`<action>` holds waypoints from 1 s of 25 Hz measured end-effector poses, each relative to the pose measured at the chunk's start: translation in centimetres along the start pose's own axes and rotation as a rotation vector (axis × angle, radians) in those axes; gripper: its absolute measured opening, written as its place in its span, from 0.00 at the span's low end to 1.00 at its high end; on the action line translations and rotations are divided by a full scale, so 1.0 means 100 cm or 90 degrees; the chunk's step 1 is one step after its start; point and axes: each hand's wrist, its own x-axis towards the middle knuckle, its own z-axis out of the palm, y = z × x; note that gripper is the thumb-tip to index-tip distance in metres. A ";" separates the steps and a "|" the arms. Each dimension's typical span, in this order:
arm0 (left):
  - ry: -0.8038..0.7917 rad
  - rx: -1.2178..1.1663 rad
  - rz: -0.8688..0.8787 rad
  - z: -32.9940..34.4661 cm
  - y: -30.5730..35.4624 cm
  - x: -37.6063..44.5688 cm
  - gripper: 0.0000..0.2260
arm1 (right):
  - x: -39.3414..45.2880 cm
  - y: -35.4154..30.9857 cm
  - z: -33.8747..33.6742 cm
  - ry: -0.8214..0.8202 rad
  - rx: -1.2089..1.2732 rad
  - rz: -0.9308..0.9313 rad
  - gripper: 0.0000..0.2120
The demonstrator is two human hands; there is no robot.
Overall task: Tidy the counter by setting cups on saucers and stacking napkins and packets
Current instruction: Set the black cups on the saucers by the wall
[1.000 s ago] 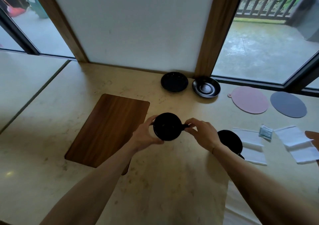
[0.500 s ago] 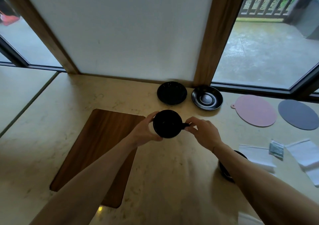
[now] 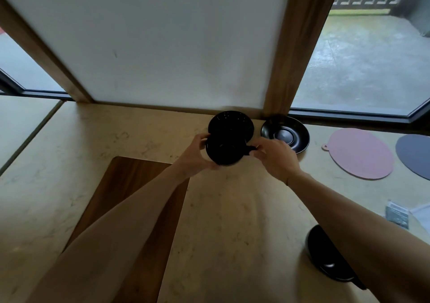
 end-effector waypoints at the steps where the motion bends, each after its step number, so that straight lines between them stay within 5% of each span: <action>1: 0.005 0.003 -0.005 -0.002 0.000 0.010 0.42 | 0.009 0.001 0.000 0.000 -0.004 -0.002 0.11; 25: -0.034 0.025 -0.051 -0.011 -0.004 0.131 0.40 | 0.106 0.040 0.029 0.005 -0.018 0.038 0.15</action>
